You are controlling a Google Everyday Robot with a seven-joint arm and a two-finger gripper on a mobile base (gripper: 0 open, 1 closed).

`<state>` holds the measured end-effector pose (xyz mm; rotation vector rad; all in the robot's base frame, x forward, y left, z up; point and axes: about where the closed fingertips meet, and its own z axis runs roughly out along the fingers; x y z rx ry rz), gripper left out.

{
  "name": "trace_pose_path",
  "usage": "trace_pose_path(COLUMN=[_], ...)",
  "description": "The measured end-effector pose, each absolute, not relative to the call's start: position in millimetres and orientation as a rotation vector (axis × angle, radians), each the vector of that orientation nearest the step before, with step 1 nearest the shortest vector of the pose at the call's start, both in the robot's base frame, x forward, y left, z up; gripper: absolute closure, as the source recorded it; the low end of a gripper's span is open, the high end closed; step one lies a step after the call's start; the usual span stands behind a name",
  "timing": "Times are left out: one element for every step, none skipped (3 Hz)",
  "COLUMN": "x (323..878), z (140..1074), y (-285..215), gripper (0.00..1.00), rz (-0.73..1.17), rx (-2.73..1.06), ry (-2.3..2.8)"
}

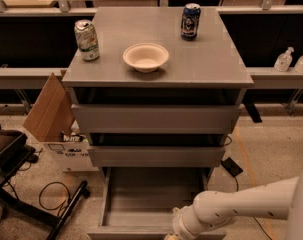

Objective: Close bottom drawer

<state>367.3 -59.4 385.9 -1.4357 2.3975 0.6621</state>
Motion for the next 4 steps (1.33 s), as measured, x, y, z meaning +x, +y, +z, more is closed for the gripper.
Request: trace_pose_path(x=[353.2, 352.2, 352.5, 354.4], z=[332.1, 331.5, 333.5, 309.3], y=[-63.9, -63.5, -54.9, -55.7], gripper=[0.0, 0.0, 0.0, 0.17], rz=[0.703, 0.706, 0.694, 0.722], rx=[-1.378, -1.379, -1.405, -1.422], ry=[2.469, 2.47, 2.447, 2.423])
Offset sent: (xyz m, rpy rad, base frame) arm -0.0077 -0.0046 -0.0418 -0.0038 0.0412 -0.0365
